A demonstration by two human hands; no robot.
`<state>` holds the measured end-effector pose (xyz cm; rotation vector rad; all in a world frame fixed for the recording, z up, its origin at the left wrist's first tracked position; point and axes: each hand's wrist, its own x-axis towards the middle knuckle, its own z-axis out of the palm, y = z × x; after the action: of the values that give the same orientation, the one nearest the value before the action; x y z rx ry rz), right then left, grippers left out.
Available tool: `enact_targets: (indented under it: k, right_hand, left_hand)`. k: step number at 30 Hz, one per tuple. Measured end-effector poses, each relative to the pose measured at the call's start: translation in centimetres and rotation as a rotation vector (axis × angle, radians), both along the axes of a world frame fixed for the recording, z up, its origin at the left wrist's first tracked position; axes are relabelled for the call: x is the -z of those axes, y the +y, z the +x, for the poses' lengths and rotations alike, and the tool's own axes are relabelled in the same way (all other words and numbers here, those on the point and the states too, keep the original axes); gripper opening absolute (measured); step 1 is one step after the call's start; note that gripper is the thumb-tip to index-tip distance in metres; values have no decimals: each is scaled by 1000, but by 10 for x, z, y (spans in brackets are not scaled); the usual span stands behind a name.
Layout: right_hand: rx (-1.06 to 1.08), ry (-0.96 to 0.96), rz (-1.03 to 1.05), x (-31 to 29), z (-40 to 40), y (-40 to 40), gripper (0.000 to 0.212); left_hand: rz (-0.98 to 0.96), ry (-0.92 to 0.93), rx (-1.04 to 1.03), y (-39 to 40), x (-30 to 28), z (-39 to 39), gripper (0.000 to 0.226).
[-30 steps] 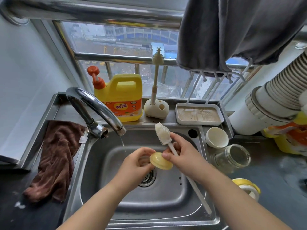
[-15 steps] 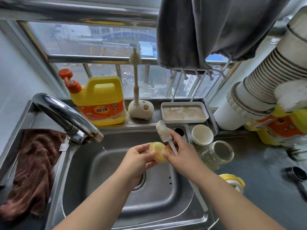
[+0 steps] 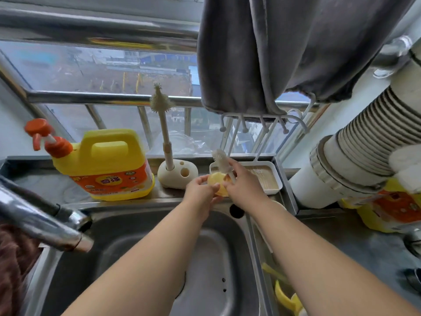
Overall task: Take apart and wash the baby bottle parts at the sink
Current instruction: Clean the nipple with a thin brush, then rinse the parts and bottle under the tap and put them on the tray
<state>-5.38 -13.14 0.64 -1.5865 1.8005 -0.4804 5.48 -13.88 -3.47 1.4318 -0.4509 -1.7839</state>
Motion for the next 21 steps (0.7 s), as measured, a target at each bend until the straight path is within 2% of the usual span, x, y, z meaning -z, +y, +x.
enact_targets:
  k: [5,9,12,14,17,21]
  right_hand:
    - [-65,85,39,4,-7,-9,55]
    - [-62,136,43,-10,-13,-1,56]
    - [-54,111,34,-27,-20,12,55]
    - [-46,79,16,-40,-28,27,54]
    - [14,-17,-10,-57,-47,63,52]
    - [125,-85,-28,-65,-77,129,49]
  left_hand:
    - [15,-135,19,-18,15,-5,37]
    - [21,-320,105,-23,19,-9,35]
    - [-5,-415,126,-20,17,-10,48]
    - [-102,-586,151,-5,11,-9,53]
    - [-362,-730,261,44,-1,-5,35]
    - [-632,-807,643,119,-1,-5,23]
